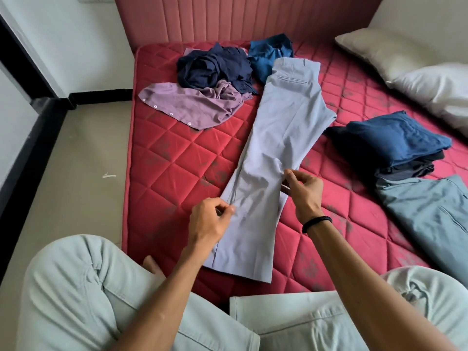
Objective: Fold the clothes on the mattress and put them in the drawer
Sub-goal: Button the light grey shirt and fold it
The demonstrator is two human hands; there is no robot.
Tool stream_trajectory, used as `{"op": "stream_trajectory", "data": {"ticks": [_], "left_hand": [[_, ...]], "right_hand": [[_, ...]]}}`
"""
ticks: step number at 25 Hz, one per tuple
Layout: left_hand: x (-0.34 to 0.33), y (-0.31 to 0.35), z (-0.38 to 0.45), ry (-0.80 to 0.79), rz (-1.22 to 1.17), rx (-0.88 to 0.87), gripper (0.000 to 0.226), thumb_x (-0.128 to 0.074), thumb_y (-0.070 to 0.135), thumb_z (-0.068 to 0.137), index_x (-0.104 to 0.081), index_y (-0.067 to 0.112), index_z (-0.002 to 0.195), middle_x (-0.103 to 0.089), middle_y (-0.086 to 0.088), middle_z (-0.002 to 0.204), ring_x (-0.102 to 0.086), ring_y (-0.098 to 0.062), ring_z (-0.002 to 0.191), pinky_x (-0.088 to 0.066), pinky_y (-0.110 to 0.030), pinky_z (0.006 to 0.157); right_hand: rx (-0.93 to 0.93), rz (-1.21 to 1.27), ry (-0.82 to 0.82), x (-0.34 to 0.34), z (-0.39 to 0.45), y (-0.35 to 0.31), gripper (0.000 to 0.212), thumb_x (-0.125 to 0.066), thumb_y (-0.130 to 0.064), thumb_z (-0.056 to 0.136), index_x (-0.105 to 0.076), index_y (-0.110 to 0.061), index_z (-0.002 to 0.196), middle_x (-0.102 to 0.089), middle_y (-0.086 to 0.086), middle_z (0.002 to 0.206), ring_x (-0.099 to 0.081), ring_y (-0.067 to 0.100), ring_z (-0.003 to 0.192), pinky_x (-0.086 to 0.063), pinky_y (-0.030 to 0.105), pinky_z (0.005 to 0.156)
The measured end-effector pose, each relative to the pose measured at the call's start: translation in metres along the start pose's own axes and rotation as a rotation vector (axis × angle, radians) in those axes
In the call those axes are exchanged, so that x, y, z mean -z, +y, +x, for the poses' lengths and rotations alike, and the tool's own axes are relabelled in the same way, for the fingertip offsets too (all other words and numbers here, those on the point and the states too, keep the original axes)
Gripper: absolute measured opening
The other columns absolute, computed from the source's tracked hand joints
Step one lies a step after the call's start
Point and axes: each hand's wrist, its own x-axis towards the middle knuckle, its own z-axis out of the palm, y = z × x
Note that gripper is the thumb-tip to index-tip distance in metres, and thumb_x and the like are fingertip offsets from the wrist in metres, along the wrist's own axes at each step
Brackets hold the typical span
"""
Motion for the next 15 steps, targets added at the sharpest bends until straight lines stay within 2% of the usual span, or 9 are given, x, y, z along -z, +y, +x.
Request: {"op": "stream_trajectory", "data": {"ticks": [2,4,6,7,9,10,12,14,15], "left_hand": [[0.009,-0.011,0.002,0.047,-0.05,0.02,0.033,-0.061,0.047,0.085,-0.074,0.017,0.078,-0.069,0.004,0.066,-0.066,-0.022,0.069,-0.05,-0.038,0.067],[0.013,-0.02,0.008,0.042,-0.069,0.107,0.037,-0.056,0.045,0.089,-0.073,0.013,0.08,-0.072,-0.002,0.072,-0.068,-0.029,0.077,-0.051,-0.042,0.072],[0.007,-0.02,0.011,0.024,0.01,0.18,0.036,-0.054,0.042,0.098,-0.07,0.012,0.085,-0.074,-0.013,0.086,-0.067,-0.041,0.092,-0.051,-0.046,0.078],[0.003,-0.016,0.008,0.017,0.051,0.188,0.038,-0.053,0.046,0.101,-0.068,0.014,0.085,-0.074,-0.015,0.089,-0.066,-0.042,0.095,-0.05,-0.047,0.079],[-0.001,-0.007,0.0,-0.004,0.093,0.186,0.046,-0.054,0.063,0.096,-0.065,0.02,0.084,-0.074,-0.008,0.087,-0.066,-0.035,0.092,-0.05,-0.045,0.08],[0.0,-0.005,-0.001,-0.009,0.104,0.176,0.046,-0.057,0.066,0.093,-0.066,0.021,0.086,-0.074,-0.004,0.085,-0.066,-0.033,0.089,-0.05,-0.043,0.079],[0.003,-0.01,0.001,-0.008,0.092,0.141,0.034,-0.063,0.051,0.094,-0.069,0.019,0.086,-0.072,-0.002,0.077,-0.067,-0.036,0.087,-0.049,-0.042,0.074],[0.006,-0.016,0.004,-0.004,0.056,0.124,0.031,-0.063,0.036,0.098,-0.064,0.015,0.075,-0.065,-0.003,0.066,-0.064,-0.044,0.084,-0.045,-0.043,0.069],[0.006,-0.016,0.004,-0.004,0.057,0.117,0.033,-0.061,0.032,0.099,-0.059,0.016,0.07,-0.063,-0.006,0.065,-0.063,-0.046,0.083,-0.044,-0.044,0.069]], "right_hand": [[0.035,-0.007,0.051,0.01,0.007,-0.004,0.007,-0.073,-0.005,0.089,-0.077,0.001,0.087,-0.068,0.013,0.075,-0.069,0.019,0.063,-0.063,0.037,0.066],[0.049,-0.131,0.086,0.017,0.013,0.005,0.006,-0.078,-0.015,0.076,-0.078,-0.014,0.082,-0.068,0.005,0.07,-0.067,0.019,0.062,-0.063,0.043,0.067],[-0.046,-0.218,0.1,0.016,0.007,0.018,0.028,-0.079,-0.026,0.064,-0.073,-0.021,0.092,-0.072,0.0,0.075,-0.067,0.018,0.065,-0.062,0.045,0.07],[-0.111,-0.231,0.107,0.016,0.001,0.025,0.042,-0.083,-0.031,0.063,-0.069,-0.023,0.101,-0.074,0.001,0.082,-0.071,0.02,0.069,-0.062,0.045,0.073],[-0.201,-0.15,0.069,0.013,-0.013,0.028,0.06,-0.092,-0.031,0.068,-0.056,-0.018,0.115,-0.075,0.006,0.089,-0.073,0.023,0.074,-0.062,0.045,0.074],[-0.25,-0.062,0.021,0.012,-0.018,0.028,0.061,-0.093,-0.025,0.072,-0.053,-0.015,0.118,-0.076,0.009,0.088,-0.073,0.025,0.072,-0.061,0.046,0.071],[-0.297,0.017,-0.091,0.016,-0.025,0.022,0.052,-0.091,-0.014,0.076,-0.056,-0.011,0.114,-0.075,0.011,0.079,-0.067,0.023,0.059,-0.059,0.039,0.059],[-0.247,-0.012,-0.091,0.023,-0.027,0.019,0.034,-0.087,-0.012,0.081,-0.061,-0.011,0.104,-0.068,0.009,0.069,-0.054,0.015,0.045,-0.048,0.026,0.043],[-0.211,-0.026,-0.067,0.024,-0.027,0.019,0.026,-0.084,-0.012,0.084,-0.063,-0.009,0.1,-0.066,0.01,0.07,-0.05,0.013,0.043,-0.044,0.023,0.04]]}}
